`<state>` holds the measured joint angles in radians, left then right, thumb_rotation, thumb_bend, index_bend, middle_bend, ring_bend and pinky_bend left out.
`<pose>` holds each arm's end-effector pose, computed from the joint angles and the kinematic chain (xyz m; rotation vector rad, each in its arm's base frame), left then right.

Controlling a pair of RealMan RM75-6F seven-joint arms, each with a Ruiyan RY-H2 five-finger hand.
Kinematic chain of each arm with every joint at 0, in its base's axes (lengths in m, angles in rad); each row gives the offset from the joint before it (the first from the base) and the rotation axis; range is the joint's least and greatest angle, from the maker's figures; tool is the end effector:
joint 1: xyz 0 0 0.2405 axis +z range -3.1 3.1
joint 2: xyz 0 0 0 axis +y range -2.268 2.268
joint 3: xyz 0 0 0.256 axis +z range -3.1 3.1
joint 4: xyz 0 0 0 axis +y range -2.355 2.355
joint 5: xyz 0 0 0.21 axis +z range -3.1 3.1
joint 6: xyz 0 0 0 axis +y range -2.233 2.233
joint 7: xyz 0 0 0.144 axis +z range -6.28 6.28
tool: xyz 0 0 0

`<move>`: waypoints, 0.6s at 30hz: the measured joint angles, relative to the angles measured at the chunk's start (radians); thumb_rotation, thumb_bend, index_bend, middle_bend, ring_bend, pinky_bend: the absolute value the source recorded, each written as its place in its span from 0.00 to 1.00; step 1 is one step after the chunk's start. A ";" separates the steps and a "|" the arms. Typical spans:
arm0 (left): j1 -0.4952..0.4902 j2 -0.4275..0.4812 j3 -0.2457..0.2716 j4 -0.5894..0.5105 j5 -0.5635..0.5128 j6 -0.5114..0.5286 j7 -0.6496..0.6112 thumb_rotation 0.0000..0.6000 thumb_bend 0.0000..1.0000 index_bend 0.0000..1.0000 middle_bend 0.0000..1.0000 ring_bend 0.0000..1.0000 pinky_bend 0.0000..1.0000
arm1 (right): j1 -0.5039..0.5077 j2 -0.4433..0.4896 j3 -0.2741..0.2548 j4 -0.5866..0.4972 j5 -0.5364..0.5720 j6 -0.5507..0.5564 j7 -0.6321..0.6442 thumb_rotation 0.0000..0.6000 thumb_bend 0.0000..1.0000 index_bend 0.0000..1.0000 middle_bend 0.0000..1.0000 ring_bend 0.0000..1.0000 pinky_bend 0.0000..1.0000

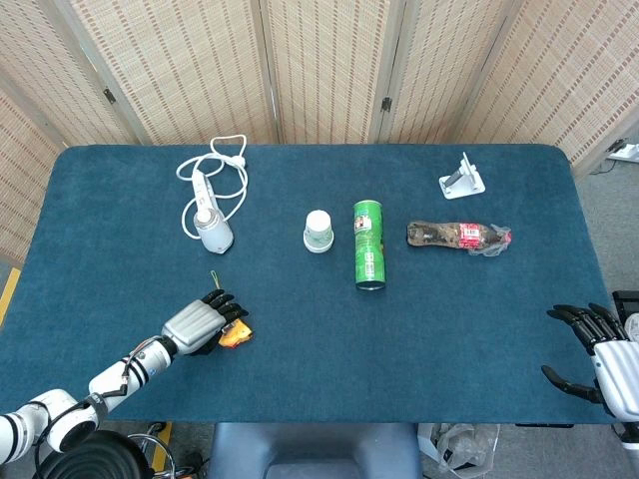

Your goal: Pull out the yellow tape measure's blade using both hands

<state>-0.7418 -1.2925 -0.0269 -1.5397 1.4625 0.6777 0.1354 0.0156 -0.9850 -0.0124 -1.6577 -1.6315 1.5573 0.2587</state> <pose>-0.1937 0.3109 0.0094 -2.3014 -0.8260 -0.6189 -0.3058 -0.1459 0.1903 1.3905 -1.0309 1.0514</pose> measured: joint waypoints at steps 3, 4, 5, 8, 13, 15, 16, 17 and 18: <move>-0.003 -0.004 0.003 0.005 -0.025 -0.005 0.014 1.00 0.82 0.16 0.17 0.08 0.00 | 0.000 -0.001 0.000 0.003 0.002 -0.002 0.002 1.00 0.23 0.21 0.23 0.18 0.11; -0.003 -0.004 0.006 0.006 -0.033 -0.005 0.019 1.00 0.82 0.17 0.17 0.09 0.00 | 0.000 -0.002 0.000 0.003 0.002 -0.002 0.002 1.00 0.23 0.21 0.23 0.18 0.11; -0.003 -0.004 0.010 0.007 -0.038 -0.005 0.022 1.00 0.82 0.18 0.17 0.10 0.00 | -0.001 -0.002 0.000 0.004 0.002 -0.001 0.003 1.00 0.23 0.21 0.23 0.18 0.11; 0.001 -0.001 0.020 0.006 -0.048 -0.001 0.029 1.00 0.82 0.18 0.18 0.10 0.00 | 0.000 -0.004 0.001 0.004 0.003 -0.002 0.005 1.00 0.23 0.21 0.23 0.18 0.11; 0.005 0.005 0.029 0.002 -0.051 0.006 0.032 1.00 0.82 0.20 0.20 0.13 0.00 | 0.001 -0.005 0.001 0.004 0.003 -0.004 0.005 1.00 0.23 0.21 0.23 0.18 0.11; 0.011 0.012 0.036 -0.002 -0.052 0.013 0.034 1.00 0.82 0.21 0.21 0.13 0.00 | 0.001 -0.006 0.001 0.004 -0.001 -0.003 0.004 1.00 0.24 0.21 0.23 0.18 0.11; 0.016 0.020 0.041 -0.007 -0.052 0.021 0.035 1.00 0.82 0.22 0.21 0.14 0.00 | 0.001 -0.007 0.001 0.004 -0.002 -0.003 0.004 1.00 0.24 0.21 0.23 0.18 0.11; 0.020 0.026 0.046 -0.013 -0.052 0.026 0.035 1.00 0.82 0.22 0.22 0.14 0.00 | 0.001 -0.007 0.001 0.004 -0.002 -0.002 0.005 1.00 0.24 0.21 0.23 0.18 0.11; 0.023 0.033 0.050 -0.018 -0.053 0.028 0.036 1.00 0.82 0.23 0.22 0.14 0.00 | 0.000 -0.007 0.000 0.004 -0.003 -0.001 0.005 1.00 0.24 0.21 0.23 0.18 0.11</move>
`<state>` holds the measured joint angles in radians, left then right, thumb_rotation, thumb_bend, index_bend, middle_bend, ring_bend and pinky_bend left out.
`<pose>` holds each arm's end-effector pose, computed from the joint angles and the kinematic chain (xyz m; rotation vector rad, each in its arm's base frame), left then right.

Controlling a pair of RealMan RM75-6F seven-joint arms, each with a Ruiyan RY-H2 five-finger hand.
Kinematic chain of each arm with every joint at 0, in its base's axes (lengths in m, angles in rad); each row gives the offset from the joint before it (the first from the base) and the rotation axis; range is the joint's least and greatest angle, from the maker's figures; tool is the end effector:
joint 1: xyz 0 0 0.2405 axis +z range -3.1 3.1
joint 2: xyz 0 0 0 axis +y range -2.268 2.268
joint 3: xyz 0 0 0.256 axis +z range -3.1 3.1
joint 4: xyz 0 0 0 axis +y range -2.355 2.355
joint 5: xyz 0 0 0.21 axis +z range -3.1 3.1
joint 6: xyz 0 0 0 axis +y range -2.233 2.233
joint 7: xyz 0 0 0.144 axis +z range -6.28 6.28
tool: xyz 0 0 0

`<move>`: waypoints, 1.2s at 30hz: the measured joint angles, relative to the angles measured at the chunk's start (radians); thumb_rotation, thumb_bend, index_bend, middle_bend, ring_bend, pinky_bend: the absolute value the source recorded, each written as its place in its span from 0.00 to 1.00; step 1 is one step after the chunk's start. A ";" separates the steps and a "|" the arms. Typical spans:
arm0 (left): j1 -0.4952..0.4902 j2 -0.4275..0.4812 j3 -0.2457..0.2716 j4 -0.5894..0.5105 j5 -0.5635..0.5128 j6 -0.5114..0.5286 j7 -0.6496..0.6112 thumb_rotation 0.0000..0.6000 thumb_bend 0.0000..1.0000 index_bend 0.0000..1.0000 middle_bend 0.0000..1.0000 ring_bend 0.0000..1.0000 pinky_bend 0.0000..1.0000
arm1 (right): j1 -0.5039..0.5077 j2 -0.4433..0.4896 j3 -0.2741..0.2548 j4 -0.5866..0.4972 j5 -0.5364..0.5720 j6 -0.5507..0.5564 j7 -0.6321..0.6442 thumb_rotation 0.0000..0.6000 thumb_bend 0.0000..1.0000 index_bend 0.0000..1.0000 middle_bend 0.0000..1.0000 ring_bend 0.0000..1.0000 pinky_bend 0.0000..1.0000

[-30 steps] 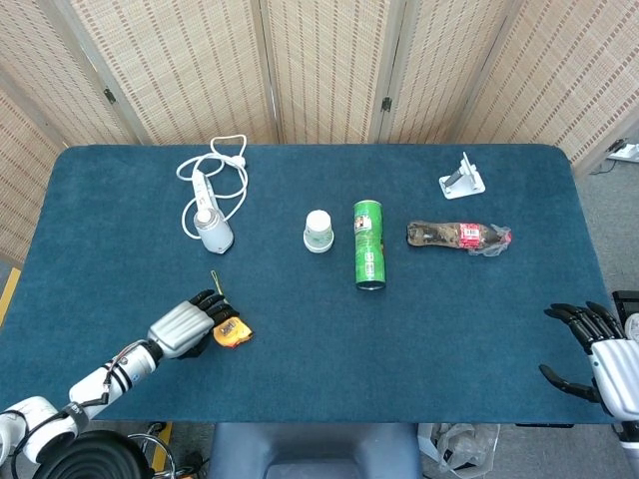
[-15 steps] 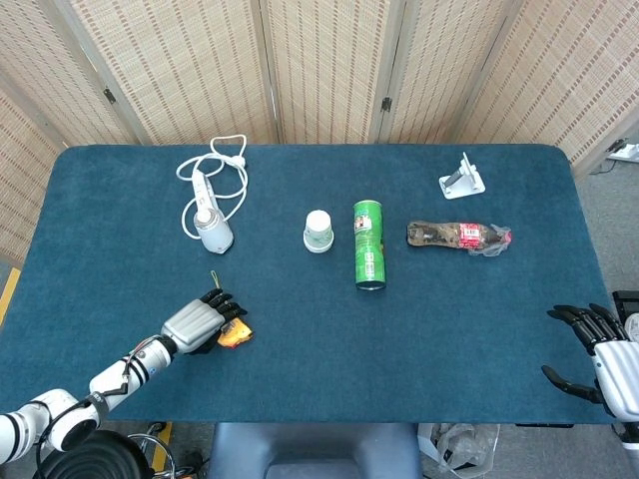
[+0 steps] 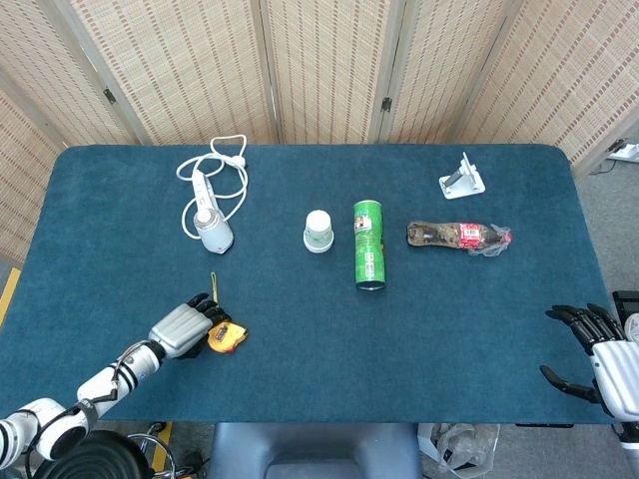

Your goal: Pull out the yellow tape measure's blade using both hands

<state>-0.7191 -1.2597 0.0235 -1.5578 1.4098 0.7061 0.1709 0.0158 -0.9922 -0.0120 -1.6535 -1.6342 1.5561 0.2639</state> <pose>-0.2153 0.3011 0.0187 -2.2632 -0.8577 -0.5502 -0.3059 -0.1460 0.1882 1.3905 -1.0372 1.0584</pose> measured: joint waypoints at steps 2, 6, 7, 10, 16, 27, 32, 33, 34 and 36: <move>0.007 0.013 0.010 -0.012 0.000 0.005 -0.001 1.00 0.81 0.23 0.22 0.14 0.00 | -0.001 0.000 0.000 0.001 0.000 0.002 0.002 1.00 0.23 0.21 0.23 0.18 0.11; 0.020 0.030 0.021 -0.031 0.000 0.024 0.000 1.00 0.81 0.18 0.22 0.14 0.00 | -0.002 -0.001 0.001 0.004 -0.001 0.005 0.005 1.00 0.23 0.21 0.23 0.18 0.11; 0.024 0.033 0.022 -0.035 -0.001 0.032 0.000 1.00 0.81 0.16 0.22 0.14 0.00 | -0.002 -0.001 0.001 0.004 -0.002 0.005 0.005 1.00 0.23 0.21 0.23 0.18 0.11; 0.034 0.038 0.023 -0.044 -0.001 0.057 0.002 1.00 0.65 0.10 0.19 0.11 0.00 | -0.001 -0.001 0.001 0.004 -0.004 0.006 0.006 1.00 0.23 0.21 0.23 0.18 0.11; 0.056 0.032 0.024 -0.050 0.006 0.115 0.039 1.00 0.37 0.09 0.17 0.10 0.00 | 0.001 -0.002 0.002 0.006 -0.003 0.003 0.008 1.00 0.23 0.21 0.23 0.18 0.11; 0.084 0.011 0.041 -0.081 -0.011 0.150 0.160 1.00 0.31 0.10 0.15 0.09 0.00 | 0.003 0.000 0.004 0.004 -0.003 0.001 0.008 1.00 0.23 0.21 0.23 0.18 0.11; 0.098 -0.029 0.039 -0.082 -0.067 0.166 0.241 1.00 0.32 0.11 0.15 0.09 0.00 | 0.003 0.001 0.004 0.002 -0.004 0.003 0.007 1.00 0.23 0.21 0.23 0.18 0.11; 0.101 -0.035 0.038 -0.082 -0.077 0.170 0.253 1.00 0.32 0.11 0.15 0.10 0.00 | 0.002 0.002 0.003 0.002 -0.004 0.004 0.006 1.00 0.23 0.21 0.23 0.18 0.11; 0.104 -0.044 0.037 -0.081 -0.088 0.176 0.266 1.00 0.32 0.11 0.15 0.10 0.00 | 0.002 0.002 0.003 0.001 -0.004 0.004 0.006 1.00 0.23 0.21 0.23 0.18 0.11; 0.110 -0.057 0.036 -0.079 -0.098 0.188 0.278 1.00 0.32 0.12 0.15 0.11 0.01 | 0.001 0.002 0.003 0.002 -0.002 0.005 0.007 1.00 0.23 0.21 0.23 0.18 0.11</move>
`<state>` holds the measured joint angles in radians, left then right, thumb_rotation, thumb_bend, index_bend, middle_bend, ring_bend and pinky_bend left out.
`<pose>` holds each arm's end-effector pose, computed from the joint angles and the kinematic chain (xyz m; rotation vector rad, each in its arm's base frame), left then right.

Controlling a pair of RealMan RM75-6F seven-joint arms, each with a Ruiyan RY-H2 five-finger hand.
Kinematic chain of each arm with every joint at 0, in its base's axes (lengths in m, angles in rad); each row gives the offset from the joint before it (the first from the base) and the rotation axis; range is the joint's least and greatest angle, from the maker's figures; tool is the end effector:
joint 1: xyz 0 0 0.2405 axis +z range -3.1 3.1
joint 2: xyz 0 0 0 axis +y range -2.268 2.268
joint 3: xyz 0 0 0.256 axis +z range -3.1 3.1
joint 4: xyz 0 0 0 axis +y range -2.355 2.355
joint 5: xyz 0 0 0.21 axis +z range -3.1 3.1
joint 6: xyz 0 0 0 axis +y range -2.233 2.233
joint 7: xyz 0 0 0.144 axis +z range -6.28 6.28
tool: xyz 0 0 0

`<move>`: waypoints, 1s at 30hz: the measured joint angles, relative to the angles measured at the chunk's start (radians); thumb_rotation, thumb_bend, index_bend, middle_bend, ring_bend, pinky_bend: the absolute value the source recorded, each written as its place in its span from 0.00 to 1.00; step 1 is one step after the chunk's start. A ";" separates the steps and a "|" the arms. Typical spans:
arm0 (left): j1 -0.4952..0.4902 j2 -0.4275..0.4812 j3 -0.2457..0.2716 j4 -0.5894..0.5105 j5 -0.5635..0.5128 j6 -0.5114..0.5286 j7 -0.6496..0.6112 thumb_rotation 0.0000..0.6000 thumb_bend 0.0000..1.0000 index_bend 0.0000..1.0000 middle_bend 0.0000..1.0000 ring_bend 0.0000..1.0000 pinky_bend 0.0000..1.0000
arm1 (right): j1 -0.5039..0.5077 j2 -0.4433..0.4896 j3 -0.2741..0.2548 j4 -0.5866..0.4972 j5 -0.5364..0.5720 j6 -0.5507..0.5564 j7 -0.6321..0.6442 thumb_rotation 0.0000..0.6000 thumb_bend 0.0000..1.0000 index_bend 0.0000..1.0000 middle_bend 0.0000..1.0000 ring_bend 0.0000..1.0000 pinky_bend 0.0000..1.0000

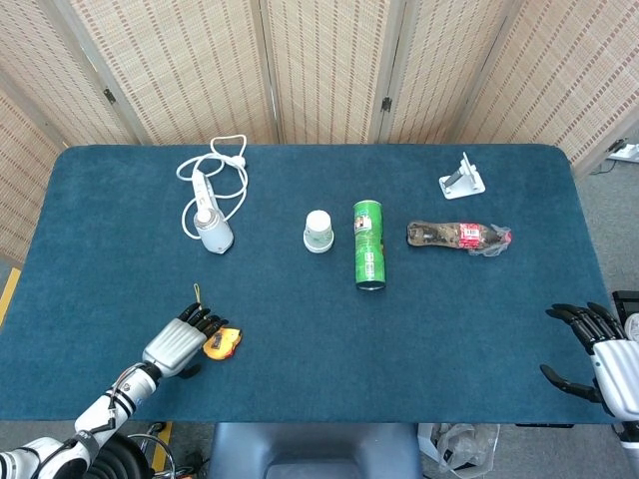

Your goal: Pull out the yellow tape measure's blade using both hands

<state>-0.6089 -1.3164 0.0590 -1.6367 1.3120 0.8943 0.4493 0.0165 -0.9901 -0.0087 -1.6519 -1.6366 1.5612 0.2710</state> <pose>-0.2219 0.2652 0.0098 -2.1668 -0.7741 -0.5601 -0.3053 -0.1469 0.1898 1.3887 -1.0322 1.0685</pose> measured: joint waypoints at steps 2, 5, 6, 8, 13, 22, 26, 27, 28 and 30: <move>0.007 -0.016 -0.002 0.004 -0.012 0.014 0.012 1.00 0.32 0.13 0.15 0.12 0.01 | -0.001 -0.001 0.000 0.000 0.000 0.001 0.002 1.00 0.23 0.21 0.23 0.18 0.11; 0.014 -0.037 -0.006 0.015 -0.029 0.025 0.027 1.00 0.32 0.14 0.15 0.12 0.01 | 0.000 0.000 -0.001 -0.001 -0.002 0.001 0.001 1.00 0.23 0.21 0.23 0.18 0.11; 0.016 -0.042 -0.008 0.019 -0.034 0.028 0.031 1.00 0.32 0.14 0.15 0.13 0.01 | 0.000 0.000 0.000 -0.001 -0.002 0.001 0.000 1.00 0.23 0.21 0.23 0.18 0.11; 0.020 -0.053 -0.011 0.024 -0.044 0.037 0.037 1.00 0.32 0.15 0.16 0.14 0.01 | -0.001 0.002 0.000 -0.003 0.000 0.001 -0.001 1.00 0.23 0.21 0.23 0.18 0.11; 0.028 -0.068 -0.017 0.035 -0.053 0.052 0.036 1.00 0.32 0.19 0.20 0.17 0.01 | -0.002 0.001 0.001 -0.003 0.003 0.001 -0.002 1.00 0.23 0.21 0.23 0.18 0.11; 0.029 -0.084 -0.024 0.045 -0.054 0.052 0.015 1.00 0.32 0.20 0.22 0.19 0.01 | -0.003 0.003 0.001 -0.007 0.003 0.001 -0.008 1.00 0.23 0.21 0.23 0.18 0.11; 0.028 -0.091 -0.029 0.048 -0.053 0.055 0.005 1.00 0.32 0.21 0.23 0.20 0.01 | -0.004 0.003 0.000 -0.009 0.004 0.001 -0.009 1.00 0.23 0.21 0.23 0.18 0.11; 0.028 -0.093 -0.030 0.049 -0.053 0.055 0.005 1.00 0.32 0.21 0.23 0.20 0.01 | -0.005 0.003 0.000 -0.009 0.005 0.002 -0.009 1.00 0.23 0.21 0.23 0.18 0.11; 0.027 -0.095 -0.031 0.050 -0.054 0.054 0.006 1.00 0.32 0.21 0.23 0.20 0.01 | -0.005 0.003 0.000 -0.008 0.005 0.002 -0.009 1.00 0.23 0.21 0.23 0.18 0.11; 0.026 -0.098 -0.032 0.050 -0.059 0.052 0.007 1.00 0.33 0.21 0.24 0.20 0.01 | -0.005 0.003 0.000 -0.008 0.005 0.001 -0.009 1.00 0.23 0.21 0.23 0.18 0.11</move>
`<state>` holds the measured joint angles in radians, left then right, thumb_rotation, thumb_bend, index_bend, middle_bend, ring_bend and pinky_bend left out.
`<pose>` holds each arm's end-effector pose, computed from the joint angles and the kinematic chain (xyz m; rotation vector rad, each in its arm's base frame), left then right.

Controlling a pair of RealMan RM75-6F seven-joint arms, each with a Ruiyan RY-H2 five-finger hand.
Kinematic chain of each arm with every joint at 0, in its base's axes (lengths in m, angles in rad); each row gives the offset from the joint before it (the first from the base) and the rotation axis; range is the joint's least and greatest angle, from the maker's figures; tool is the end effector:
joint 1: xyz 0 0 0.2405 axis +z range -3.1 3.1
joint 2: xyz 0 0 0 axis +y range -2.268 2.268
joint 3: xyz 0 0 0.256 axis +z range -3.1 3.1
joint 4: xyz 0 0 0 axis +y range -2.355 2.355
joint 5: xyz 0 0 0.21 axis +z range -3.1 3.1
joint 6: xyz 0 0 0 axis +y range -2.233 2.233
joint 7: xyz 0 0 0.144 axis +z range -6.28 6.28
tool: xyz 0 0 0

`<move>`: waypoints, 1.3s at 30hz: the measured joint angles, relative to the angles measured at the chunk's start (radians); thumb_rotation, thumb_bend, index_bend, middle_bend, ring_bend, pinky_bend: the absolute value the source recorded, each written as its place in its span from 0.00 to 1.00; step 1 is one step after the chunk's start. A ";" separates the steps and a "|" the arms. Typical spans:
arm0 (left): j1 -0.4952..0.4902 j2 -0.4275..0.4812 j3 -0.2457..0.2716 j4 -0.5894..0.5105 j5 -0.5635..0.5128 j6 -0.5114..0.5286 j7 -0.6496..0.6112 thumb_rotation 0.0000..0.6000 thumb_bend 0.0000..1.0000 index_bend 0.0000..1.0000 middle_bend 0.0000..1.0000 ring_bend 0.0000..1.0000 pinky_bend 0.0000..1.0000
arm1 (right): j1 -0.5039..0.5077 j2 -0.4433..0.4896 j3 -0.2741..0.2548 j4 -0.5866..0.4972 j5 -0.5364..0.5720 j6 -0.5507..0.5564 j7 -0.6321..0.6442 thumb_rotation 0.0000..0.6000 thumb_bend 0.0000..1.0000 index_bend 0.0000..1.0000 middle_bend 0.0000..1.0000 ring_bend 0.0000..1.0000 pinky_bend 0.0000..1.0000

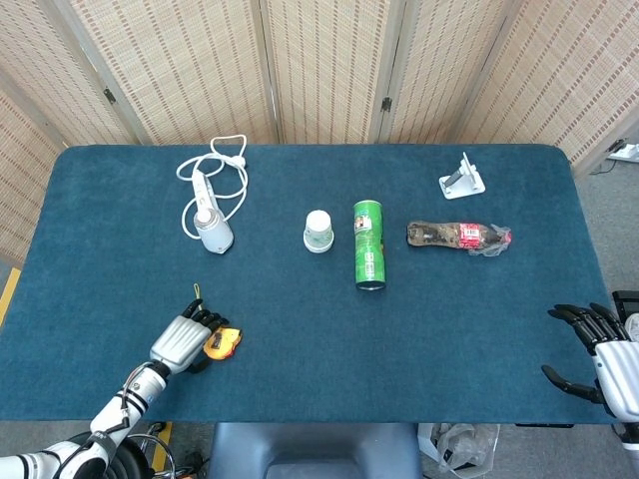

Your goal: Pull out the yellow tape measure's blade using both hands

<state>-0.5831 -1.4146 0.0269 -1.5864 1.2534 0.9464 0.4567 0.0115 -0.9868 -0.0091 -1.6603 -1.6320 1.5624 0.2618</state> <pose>-0.2193 0.2681 -0.0087 -2.0723 -0.8490 -0.6216 -0.3051 -0.1453 0.1905 1.3822 -1.0320 1.0605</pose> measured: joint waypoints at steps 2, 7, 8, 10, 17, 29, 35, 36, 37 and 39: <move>-0.001 -0.003 -0.002 -0.001 -0.005 -0.002 0.001 1.00 0.33 0.21 0.24 0.20 0.01 | 0.000 0.000 0.000 0.000 0.001 0.000 -0.001 1.00 0.23 0.21 0.23 0.18 0.11; -0.003 -0.011 -0.006 -0.001 -0.010 -0.002 -0.002 1.00 0.34 0.24 0.26 0.22 0.02 | -0.001 0.001 0.001 0.001 0.004 0.000 0.002 1.00 0.23 0.21 0.23 0.18 0.11; -0.003 -0.013 -0.007 0.000 -0.010 -0.002 -0.004 1.00 0.35 0.25 0.27 0.22 0.02 | -0.001 0.001 0.001 0.001 0.004 0.000 0.001 1.00 0.23 0.21 0.23 0.18 0.11; -0.003 -0.018 -0.009 0.005 -0.011 -0.002 -0.012 1.00 0.37 0.29 0.28 0.23 0.03 | -0.002 0.002 0.001 0.001 0.004 0.001 0.001 1.00 0.23 0.21 0.23 0.18 0.11; 0.000 -0.037 -0.016 0.037 0.009 0.011 -0.054 1.00 0.42 0.40 0.37 0.31 0.06 | -0.005 0.004 0.001 -0.001 0.003 0.005 0.000 1.00 0.23 0.21 0.23 0.18 0.11; -0.003 -0.021 -0.041 0.082 0.147 0.083 -0.187 1.00 0.42 0.52 0.48 0.42 0.14 | 0.023 0.015 0.002 -0.029 -0.027 -0.024 -0.029 1.00 0.23 0.21 0.23 0.18 0.11; -0.028 0.035 -0.074 0.040 0.179 0.099 -0.196 1.00 0.41 0.52 0.50 0.43 0.17 | 0.084 0.040 0.015 -0.096 -0.058 -0.084 -0.059 1.00 0.23 0.21 0.23 0.18 0.11; -0.032 0.042 -0.079 0.027 0.179 0.099 -0.195 1.00 0.41 0.52 0.50 0.43 0.18 | 0.097 0.044 0.018 -0.109 -0.062 -0.098 -0.062 1.00 0.23 0.21 0.23 0.18 0.11; -0.036 0.053 -0.086 0.010 0.178 0.097 -0.193 1.00 0.41 0.52 0.50 0.44 0.18 | 0.116 0.049 0.023 -0.126 -0.067 -0.118 -0.065 1.00 0.23 0.21 0.23 0.18 0.11; -0.043 0.068 -0.096 -0.020 0.174 0.093 -0.193 1.00 0.41 0.52 0.50 0.44 0.18 | 0.145 0.057 0.032 -0.153 -0.071 -0.153 -0.069 1.00 0.23 0.21 0.23 0.18 0.11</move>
<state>-0.6264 -1.3463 -0.0695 -1.6059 1.4269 1.0393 0.2641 0.1569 -0.9299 0.0232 -1.8135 -1.7032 1.4093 0.1925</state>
